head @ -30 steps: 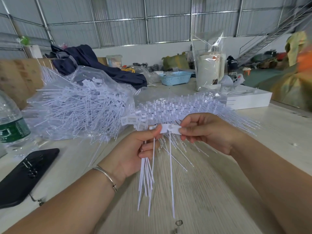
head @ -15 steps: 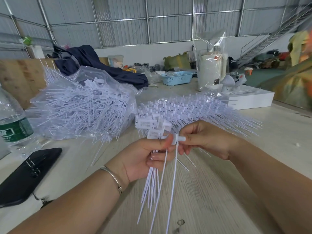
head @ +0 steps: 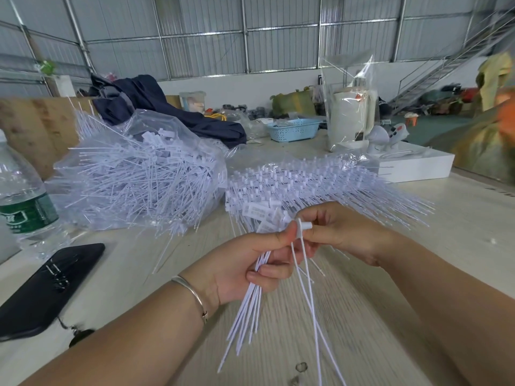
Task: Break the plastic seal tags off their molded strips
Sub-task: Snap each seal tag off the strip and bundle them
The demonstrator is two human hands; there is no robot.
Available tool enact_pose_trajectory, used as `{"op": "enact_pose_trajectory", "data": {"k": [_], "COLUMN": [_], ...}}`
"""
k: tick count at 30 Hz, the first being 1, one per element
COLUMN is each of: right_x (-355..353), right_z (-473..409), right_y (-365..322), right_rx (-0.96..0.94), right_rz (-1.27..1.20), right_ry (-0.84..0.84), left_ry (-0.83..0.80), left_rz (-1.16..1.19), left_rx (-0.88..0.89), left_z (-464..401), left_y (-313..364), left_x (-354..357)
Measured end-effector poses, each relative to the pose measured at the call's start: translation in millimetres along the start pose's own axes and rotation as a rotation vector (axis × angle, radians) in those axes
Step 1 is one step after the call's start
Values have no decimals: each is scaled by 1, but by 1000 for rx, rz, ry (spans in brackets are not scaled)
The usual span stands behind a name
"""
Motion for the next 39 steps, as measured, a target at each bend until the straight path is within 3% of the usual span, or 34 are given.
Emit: {"op": "enact_pose_trajectory", "data": {"k": [7,15,20,26,30,39], "right_x": [-4,-9,-8,-8,-10,-9], "right_z": [1,3,4,5,4,2], "right_y": [-7,-6,-9,-11,-12,-7], "right_rx": [-36,-9,11,40,57,56], "right_rz": [-191,-290,-296,-349,-262,-180], "right_ry": [-7,17,-26,-35,-24,-4], "left_ry": [24,271,311,537,682,547], "left_rz": [18,-64,83,-22,-155,-74], "left_rx": [106,149,185,284,357,322], "left_z": [1,2,2,6,14,9], "left_y": [12,16,16,21,27,27], "left_x": [-3,-16,-24,-38,-43,-32]}}
Point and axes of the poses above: each hand's wrist, its own z-axis away from the middle knuckle, its own x-axis out of the palm, y = z × x, the point moved 6 cm from there along -z, towards the middle knuckle, and after that the axes turned 7 degrees about -z, right-handed, at the moved point
